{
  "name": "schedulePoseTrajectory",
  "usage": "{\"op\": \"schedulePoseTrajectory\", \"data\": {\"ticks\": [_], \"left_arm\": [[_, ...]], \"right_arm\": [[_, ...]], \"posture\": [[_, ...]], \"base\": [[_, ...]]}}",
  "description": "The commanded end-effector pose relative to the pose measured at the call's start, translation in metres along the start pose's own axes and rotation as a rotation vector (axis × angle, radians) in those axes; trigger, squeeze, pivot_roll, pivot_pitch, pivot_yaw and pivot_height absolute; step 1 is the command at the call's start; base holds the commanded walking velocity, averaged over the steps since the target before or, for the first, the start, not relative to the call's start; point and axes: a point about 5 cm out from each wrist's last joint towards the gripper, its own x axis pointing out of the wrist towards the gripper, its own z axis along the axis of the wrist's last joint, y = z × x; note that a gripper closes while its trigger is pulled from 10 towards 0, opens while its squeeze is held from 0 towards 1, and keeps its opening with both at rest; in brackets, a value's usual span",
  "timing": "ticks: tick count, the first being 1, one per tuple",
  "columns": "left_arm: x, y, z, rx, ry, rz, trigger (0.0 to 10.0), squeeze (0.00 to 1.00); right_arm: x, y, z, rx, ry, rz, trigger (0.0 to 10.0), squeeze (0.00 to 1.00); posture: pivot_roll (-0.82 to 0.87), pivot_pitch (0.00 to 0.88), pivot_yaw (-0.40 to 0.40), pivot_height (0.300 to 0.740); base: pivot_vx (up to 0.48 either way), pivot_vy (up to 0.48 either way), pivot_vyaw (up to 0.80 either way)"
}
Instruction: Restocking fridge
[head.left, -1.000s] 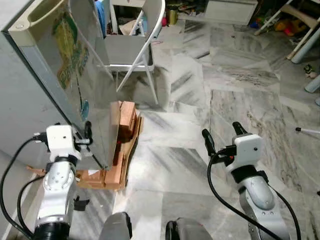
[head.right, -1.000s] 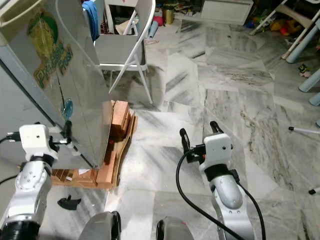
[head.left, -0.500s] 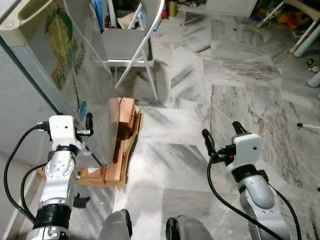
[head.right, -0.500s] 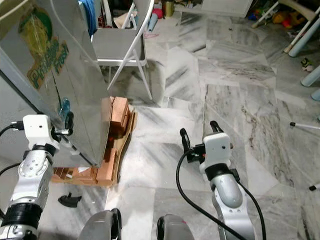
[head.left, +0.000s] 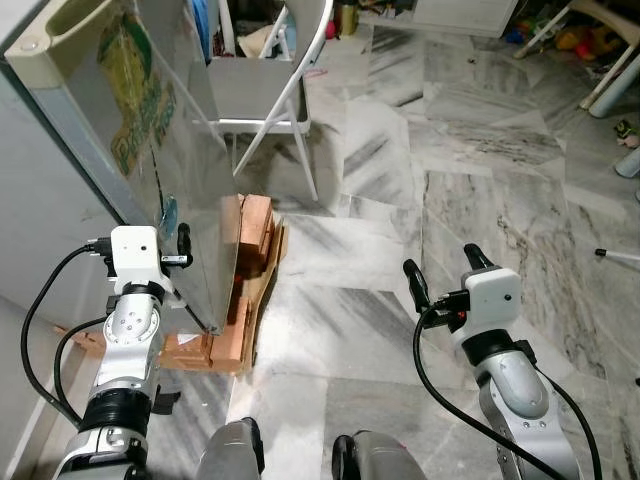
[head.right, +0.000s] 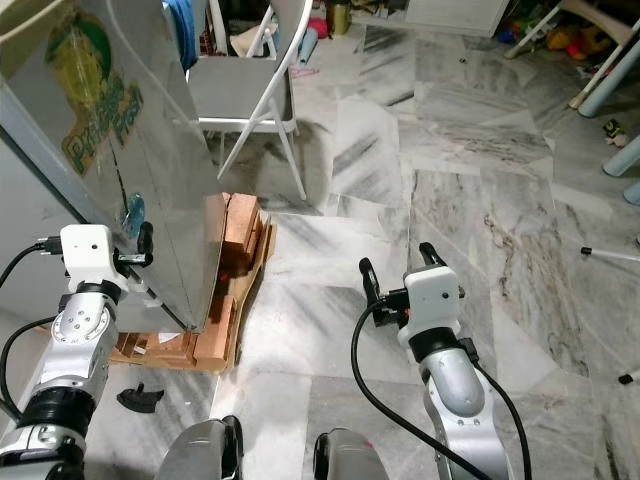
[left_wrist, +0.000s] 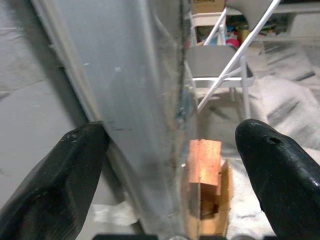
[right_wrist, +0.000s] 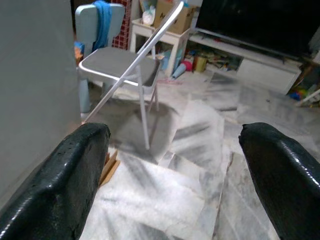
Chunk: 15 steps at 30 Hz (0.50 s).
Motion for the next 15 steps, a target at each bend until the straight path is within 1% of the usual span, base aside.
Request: {"op": "schedulePoseTrajectory", "data": {"ticks": [1,2,3,4,5,6,7,8,9,11,12,13,14,15], "left_arm": [[0.007,-0.042,0.030,0.040,-0.141,-0.197,10.0,0.00],[0.007,-0.054,0.039,0.028,-0.171,-0.244,10.0,0.00],[0.007,-0.054,0.039,0.028,-0.171,-0.244,10.0,0.00],[0.007,-0.070,0.047,0.007,-0.197,-0.302,10.0,0.00],[0.001,-0.100,0.061,-0.027,-0.240,-0.424,10.0,0.00],[-0.008,-0.128,0.075,-0.061,-0.278,-0.539,10.0,0.00],[-0.015,-0.145,0.084,-0.083,-0.302,-0.612,10.0,0.00],[-0.028,-0.168,0.094,-0.108,-0.334,-0.709,10.0,0.00],[-0.036,-0.181,0.101,-0.123,-0.352,-0.761,10.0,0.00],[-0.036,-0.181,0.101,-0.123,-0.352,-0.761,10.0,0.00],[-0.046,-0.194,0.108,-0.141,-0.379,-0.802,10.0,0.00],[-0.051,-0.200,0.112,-0.168,-0.388,-0.810,10.0,0.00],[-0.044,-0.191,0.107,-0.186,-0.369,-0.733,10.0,0.00],[-0.044,-0.191,0.107,-0.186,-0.369,-0.733,10.0,0.00]], "right_arm": [[-0.007,0.006,-0.020,-0.008,0.114,0.047,10.0,0.00],[-0.009,0.006,-0.025,-0.015,0.142,0.055,10.0,0.00],[-0.009,0.006,-0.025,-0.015,0.142,0.055,10.0,0.00],[-0.010,0.006,-0.029,-0.010,0.166,0.059,10.0,0.00],[-0.010,0.005,-0.032,0.012,0.183,0.049,10.0,0.00],[-0.010,0.003,-0.034,0.033,0.204,0.039,10.0,0.00],[-0.009,0.003,-0.036,0.047,0.215,0.032,10.0,0.00],[-0.008,0.002,-0.038,0.065,0.229,0.029,10.0,0.00],[-0.008,0.002,-0.039,0.075,0.237,0.028,10.0,0.00],[-0.008,0.002,-0.039,0.075,0.237,0.028,10.0,0.00],[-0.007,0.002,-0.040,0.090,0.242,0.031,10.0,0.00],[-0.007,0.004,-0.040,0.103,0.240,0.049,10.0,0.00],[-0.006,0.007,-0.039,0.123,0.233,0.061,10.0,0.00],[-0.006,0.007,-0.039,0.123,0.233,0.061,10.0,0.00]], "posture": [[-0.03,0.153,-0.045,0.740],[-0.02,0.152,-0.044,0.740],[-0.02,0.152,-0.044,0.740],[-0.02,0.152,-0.045,0.740],[-0.02,0.151,-0.044,0.740],[-0.02,0.149,-0.043,0.740],[-0.02,0.148,-0.042,0.740],[-0.02,0.144,-0.040,0.740],[-0.02,0.144,-0.040,0.740],[-0.02,0.144,-0.040,0.740],[-0.02,0.141,-0.038,0.740],[-0.02,0.142,-0.035,0.740],[-0.02,0.144,-0.029,0.740],[-0.02,0.144,-0.029,0.740]], "base": [[0.000,0.000,0.00],[0.000,0.000,0.00],[0.000,0.000,0.00],[0.000,0.000,0.00],[0.000,0.000,0.00],[0.000,0.000,0.00],[0.000,0.000,0.00],[0.000,0.000,0.00],[0.000,0.000,0.00],[0.000,0.000,0.00],[0.000,0.000,0.00],[0.000,0.000,0.00],[0.000,0.000,0.00],[0.000,0.000,0.00]]}}
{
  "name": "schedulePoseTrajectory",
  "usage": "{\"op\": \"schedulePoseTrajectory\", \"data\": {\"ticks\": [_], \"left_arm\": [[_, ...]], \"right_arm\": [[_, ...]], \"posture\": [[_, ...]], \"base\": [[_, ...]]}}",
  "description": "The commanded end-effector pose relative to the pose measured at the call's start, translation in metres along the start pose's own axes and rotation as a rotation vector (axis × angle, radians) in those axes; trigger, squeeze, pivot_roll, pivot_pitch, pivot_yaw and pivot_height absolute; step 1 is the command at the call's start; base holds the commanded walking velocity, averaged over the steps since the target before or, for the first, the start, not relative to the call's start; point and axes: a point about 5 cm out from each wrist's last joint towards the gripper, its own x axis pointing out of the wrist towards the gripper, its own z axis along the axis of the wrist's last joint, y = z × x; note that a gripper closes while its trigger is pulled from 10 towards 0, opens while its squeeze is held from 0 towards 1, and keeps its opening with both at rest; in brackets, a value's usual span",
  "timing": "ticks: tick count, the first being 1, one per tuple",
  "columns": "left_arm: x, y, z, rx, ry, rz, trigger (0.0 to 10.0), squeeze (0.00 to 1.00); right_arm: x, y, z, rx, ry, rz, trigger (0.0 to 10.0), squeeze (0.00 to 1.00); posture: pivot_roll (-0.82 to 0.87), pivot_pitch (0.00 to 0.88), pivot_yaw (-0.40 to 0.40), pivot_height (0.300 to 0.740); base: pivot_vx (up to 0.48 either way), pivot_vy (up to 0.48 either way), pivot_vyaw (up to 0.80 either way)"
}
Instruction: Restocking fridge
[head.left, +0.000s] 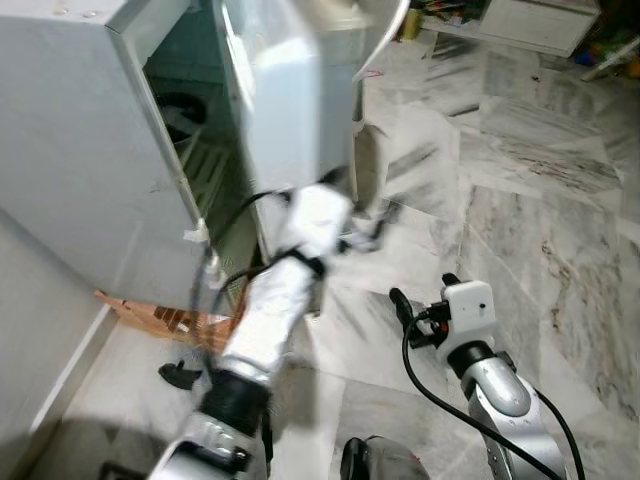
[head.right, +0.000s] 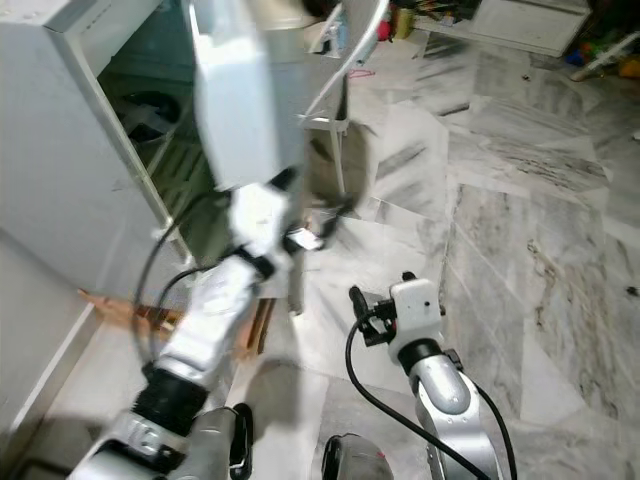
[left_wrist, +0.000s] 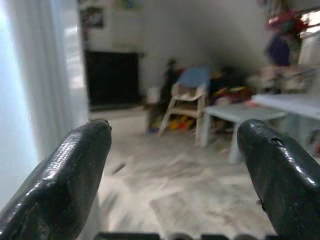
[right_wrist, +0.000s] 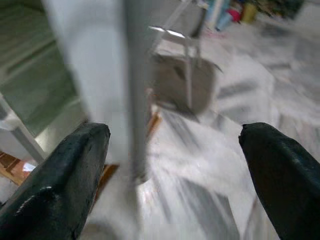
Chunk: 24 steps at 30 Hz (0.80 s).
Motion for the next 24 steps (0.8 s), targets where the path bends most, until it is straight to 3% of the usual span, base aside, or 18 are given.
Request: {"op": "schedulePoseTrajectory", "data": {"ticks": [1,3,6,7,9,10,12,17,19,24], "left_arm": [[-0.010,0.006,-0.012,-0.024,0.053,0.064,10.0,0.00],[-0.010,0.006,-0.012,-0.024,0.053,0.064,10.0,0.00],[-0.034,0.051,-0.019,0.011,0.119,0.232,10.0,0.00],[-0.034,0.051,-0.019,0.011,0.119,0.232,10.0,0.00],[-0.053,0.073,-0.019,0.039,0.165,0.306,10.0,0.00],[-0.053,0.073,-0.019,0.039,0.165,0.306,10.0,0.00],[-0.069,0.082,-0.018,0.059,0.194,0.349,10.0,0.00],[-0.079,0.081,-0.017,0.081,0.211,0.367,10.0,0.00],[-0.098,0.072,-0.031,0.055,0.285,0.396,10.0,0.00],[-0.109,0.065,-0.041,0.055,0.337,0.385,10.0,0.00]], "right_arm": [[-0.003,-0.002,-0.006,0.018,0.030,-0.001,10.0,0.00],[-0.003,-0.002,-0.006,0.018,0.030,-0.001,10.0,0.00],[-0.001,-0.002,-0.007,0.066,0.040,-0.003,10.0,0.00],[-0.001,-0.002,-0.007,0.066,0.040,-0.003,10.0,0.00],[0.003,0.001,-0.003,0.100,0.031,0.042,10.0,0.00],[0.003,0.001,-0.003,0.100,0.031,0.042,10.0,0.00],[0.006,0.004,0.004,0.152,-0.005,0.068,10.0,0.00],[0.009,0.005,0.010,0.190,-0.023,0.068,10.0,0.00],[0.016,0.003,0.010,0.207,0.001,-0.008,10.0,0.00],[0.019,0.007,0.014,0.212,-0.028,0.002,10.0,0.00]], "posture": [[-0.02,0.144,-0.029,0.740],[-0.02,0.144,-0.029,0.740],[0.00,0.139,-0.019,0.740],[0.00,0.139,-0.019,0.740],[0.01,0.141,-0.012,0.740],[0.01,0.141,-0.012,0.740],[0.02,0.145,-0.010,0.740],[0.03,0.152,-0.013,0.740],[0.05,0.159,-0.027,0.740],[0.05,0.161,-0.028,0.740]], "base": [[0.000,0.000,0.00],[0.000,0.000,0.00],[0.000,0.000,0.00],[0.000,0.000,0.00],[0.000,0.000,0.00],[0.000,0.000,0.00],[0.000,0.000,0.00],[0.000,-0.109,0.00],[0.281,-0.377,0.00],[0.261,-0.399,0.00]]}}
